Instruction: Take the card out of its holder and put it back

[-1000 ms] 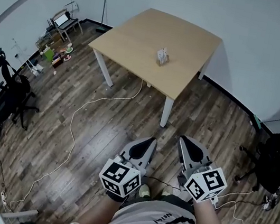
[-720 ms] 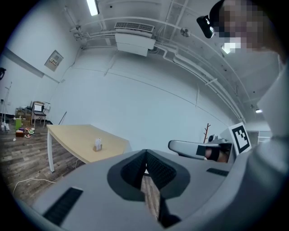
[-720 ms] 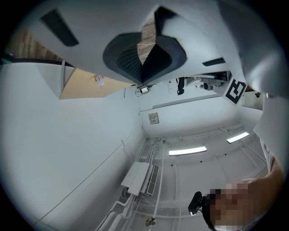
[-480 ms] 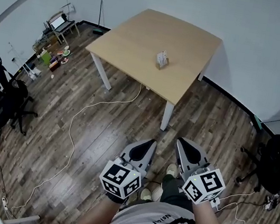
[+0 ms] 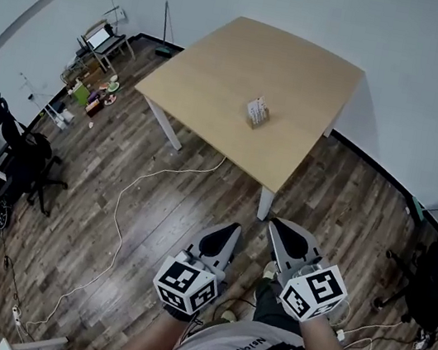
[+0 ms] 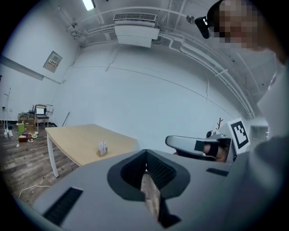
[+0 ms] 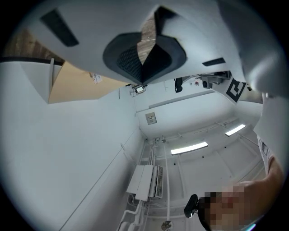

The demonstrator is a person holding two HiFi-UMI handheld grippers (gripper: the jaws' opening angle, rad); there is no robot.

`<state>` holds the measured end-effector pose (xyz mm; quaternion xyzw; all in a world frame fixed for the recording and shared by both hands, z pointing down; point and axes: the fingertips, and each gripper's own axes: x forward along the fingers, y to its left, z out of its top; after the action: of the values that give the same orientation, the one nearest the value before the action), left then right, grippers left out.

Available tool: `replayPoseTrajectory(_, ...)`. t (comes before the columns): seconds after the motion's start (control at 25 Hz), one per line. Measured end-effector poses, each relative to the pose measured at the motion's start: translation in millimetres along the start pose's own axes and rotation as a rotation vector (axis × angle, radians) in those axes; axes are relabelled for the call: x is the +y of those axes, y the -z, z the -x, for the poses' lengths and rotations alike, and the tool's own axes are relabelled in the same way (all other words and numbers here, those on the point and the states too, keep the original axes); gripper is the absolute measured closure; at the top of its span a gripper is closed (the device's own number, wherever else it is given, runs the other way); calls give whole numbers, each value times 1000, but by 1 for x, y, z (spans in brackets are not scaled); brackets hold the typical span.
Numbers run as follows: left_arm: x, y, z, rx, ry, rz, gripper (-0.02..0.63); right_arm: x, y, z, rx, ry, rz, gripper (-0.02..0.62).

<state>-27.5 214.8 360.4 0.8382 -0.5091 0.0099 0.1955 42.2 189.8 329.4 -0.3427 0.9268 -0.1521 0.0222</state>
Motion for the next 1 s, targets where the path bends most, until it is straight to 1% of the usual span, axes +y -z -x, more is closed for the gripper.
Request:
replayPoseTrajectory(0.2, 24, -19, -67, -3, -40, 5, 594, -56, -16, -41, 25, -58, -9, 581)
replayPoseTrajectory(0.44, 52, -43, -126, -26, -95, -33, 594, -108, -32, -77, 28, -117, -1, 581)
replayPoseTrajectory(0.68, 85, -56, -151, -32, -150, -82, 594, -136, -37, -94, 29, -126, -18, 582)
replayPoseTrajectory(0.8, 102, -59, -162, -26, -165, -90, 594, -142, -40, -102, 31, -131, -19, 581)
replayPoseTrajectory(0.88, 114, -58, -172, -18, -162, -88, 594, -149, -40, -110, 29, -132, -18, 581)
replayPoseTrajectory(1.0, 132, -55, -194, 2, -129, -94, 594, -163, -39, -127, 28, -120, -20, 581)
